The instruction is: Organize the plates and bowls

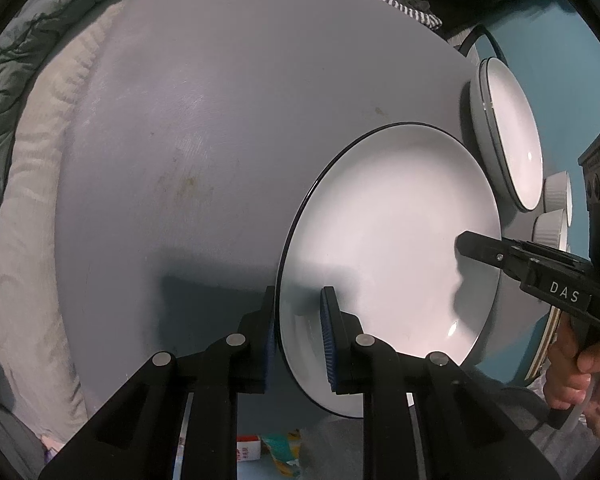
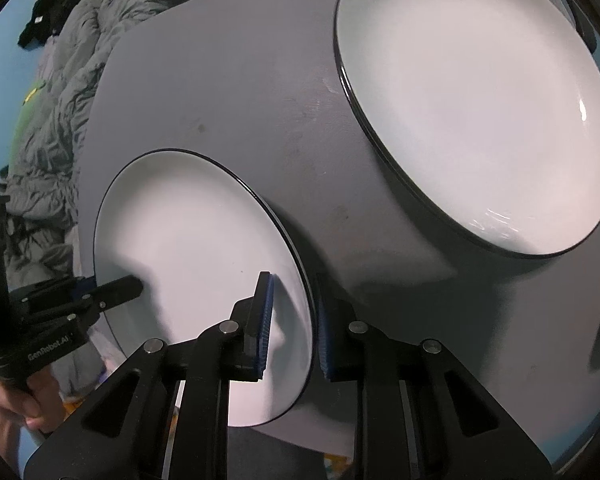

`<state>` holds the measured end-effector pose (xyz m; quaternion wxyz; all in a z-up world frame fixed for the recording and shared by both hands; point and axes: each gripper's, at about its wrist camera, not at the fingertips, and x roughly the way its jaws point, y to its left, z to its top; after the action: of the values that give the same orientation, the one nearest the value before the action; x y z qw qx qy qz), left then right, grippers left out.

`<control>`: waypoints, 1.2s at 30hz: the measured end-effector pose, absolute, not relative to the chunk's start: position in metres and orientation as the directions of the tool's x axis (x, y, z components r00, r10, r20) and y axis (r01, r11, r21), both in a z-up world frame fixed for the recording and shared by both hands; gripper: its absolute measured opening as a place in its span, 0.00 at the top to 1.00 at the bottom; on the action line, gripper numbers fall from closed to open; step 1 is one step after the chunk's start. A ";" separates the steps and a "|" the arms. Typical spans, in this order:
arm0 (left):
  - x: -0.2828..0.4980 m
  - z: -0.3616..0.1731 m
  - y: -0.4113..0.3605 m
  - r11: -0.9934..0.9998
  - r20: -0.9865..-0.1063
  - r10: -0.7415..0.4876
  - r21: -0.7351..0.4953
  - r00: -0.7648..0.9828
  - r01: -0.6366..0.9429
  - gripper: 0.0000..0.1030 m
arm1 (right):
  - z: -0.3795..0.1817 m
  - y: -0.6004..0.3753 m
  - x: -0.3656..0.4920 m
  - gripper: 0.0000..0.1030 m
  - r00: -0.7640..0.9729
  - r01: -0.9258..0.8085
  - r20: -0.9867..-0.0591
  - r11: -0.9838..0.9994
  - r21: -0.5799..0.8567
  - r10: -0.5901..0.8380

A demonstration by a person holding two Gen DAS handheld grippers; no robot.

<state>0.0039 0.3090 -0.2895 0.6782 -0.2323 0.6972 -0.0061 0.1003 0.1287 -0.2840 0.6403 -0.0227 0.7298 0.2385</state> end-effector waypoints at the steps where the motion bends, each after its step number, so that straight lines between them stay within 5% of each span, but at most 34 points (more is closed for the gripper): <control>1: 0.004 -0.287 0.310 0.890 -0.942 -0.334 -0.325 0.029 -0.320 0.82 | -0.282 0.129 0.100 0.80 -0.179 -0.345 -0.947 0.884 0.315 0.267; 20: 0.077 -0.224 0.285 0.931 -0.944 -0.317 -0.328 0.089 -0.158 0.82 | -0.233 0.068 0.134 0.81 -0.100 -0.269 -0.950 0.912 0.311 0.295; 36: 0.168 -0.237 0.218 0.955 -0.956 -0.281 -0.287 0.086 -0.070 0.82 | -0.241 0.000 0.209 0.81 -0.070 -0.142 -0.941 0.931 0.337 0.330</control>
<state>0.1682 0.2182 -0.2366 0.7254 -0.1305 0.6720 -0.0725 0.2090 0.0002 -0.2408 0.6788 0.0664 0.7103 0.1739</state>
